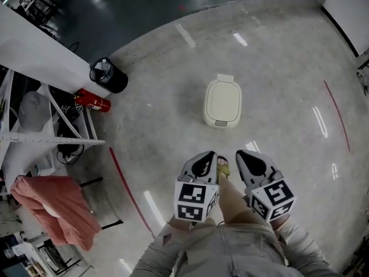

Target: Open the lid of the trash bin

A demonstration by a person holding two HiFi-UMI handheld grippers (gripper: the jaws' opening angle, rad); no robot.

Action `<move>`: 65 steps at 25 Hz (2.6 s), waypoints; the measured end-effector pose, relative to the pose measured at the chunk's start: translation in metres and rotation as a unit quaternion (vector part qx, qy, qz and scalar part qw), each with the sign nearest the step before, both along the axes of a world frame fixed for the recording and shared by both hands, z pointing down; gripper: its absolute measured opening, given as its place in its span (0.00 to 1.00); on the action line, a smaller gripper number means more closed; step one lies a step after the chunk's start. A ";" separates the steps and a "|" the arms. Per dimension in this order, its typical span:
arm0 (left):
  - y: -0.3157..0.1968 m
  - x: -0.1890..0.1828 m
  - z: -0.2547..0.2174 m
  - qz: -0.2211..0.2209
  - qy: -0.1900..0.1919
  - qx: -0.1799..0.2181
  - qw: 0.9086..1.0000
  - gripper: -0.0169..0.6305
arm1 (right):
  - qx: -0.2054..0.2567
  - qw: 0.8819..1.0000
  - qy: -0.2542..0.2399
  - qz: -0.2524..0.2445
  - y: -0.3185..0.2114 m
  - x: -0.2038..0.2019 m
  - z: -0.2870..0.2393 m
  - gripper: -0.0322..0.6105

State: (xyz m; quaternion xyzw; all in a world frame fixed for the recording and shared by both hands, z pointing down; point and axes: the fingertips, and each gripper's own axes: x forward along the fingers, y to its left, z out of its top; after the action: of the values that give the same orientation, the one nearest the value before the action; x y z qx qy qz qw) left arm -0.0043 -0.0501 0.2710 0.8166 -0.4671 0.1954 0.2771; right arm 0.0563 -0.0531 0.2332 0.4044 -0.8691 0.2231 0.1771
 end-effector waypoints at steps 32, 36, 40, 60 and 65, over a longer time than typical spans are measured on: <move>-0.096 0.001 0.261 -0.028 -0.037 -0.109 0.993 0.03 | -0.118 0.990 0.082 -0.001 -0.113 0.000 0.287 0.04; -0.094 -0.002 0.300 -0.013 -0.046 -0.113 0.992 0.03 | -0.127 0.988 0.092 0.005 -0.113 -0.001 0.328 0.05; -0.092 -0.005 0.327 -0.009 -0.044 -0.122 0.992 0.03 | -0.133 0.985 0.107 0.004 -0.113 0.003 0.361 0.05; -0.092 -0.007 0.373 -0.003 -0.042 -0.147 0.988 0.03 | -0.164 0.974 0.153 0.020 -0.139 0.016 0.443 0.05; -0.097 -0.007 0.373 -0.001 -0.039 -0.147 0.988 0.03 | -0.156 0.975 0.159 0.025 -0.137 0.015 0.446 0.05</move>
State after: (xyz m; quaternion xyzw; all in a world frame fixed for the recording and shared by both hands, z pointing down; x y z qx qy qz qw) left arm -0.0109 -0.1471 0.6436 0.7586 -0.4444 0.2937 0.3753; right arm 0.0712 -0.1897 0.6791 0.4234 -0.7740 0.2931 0.3684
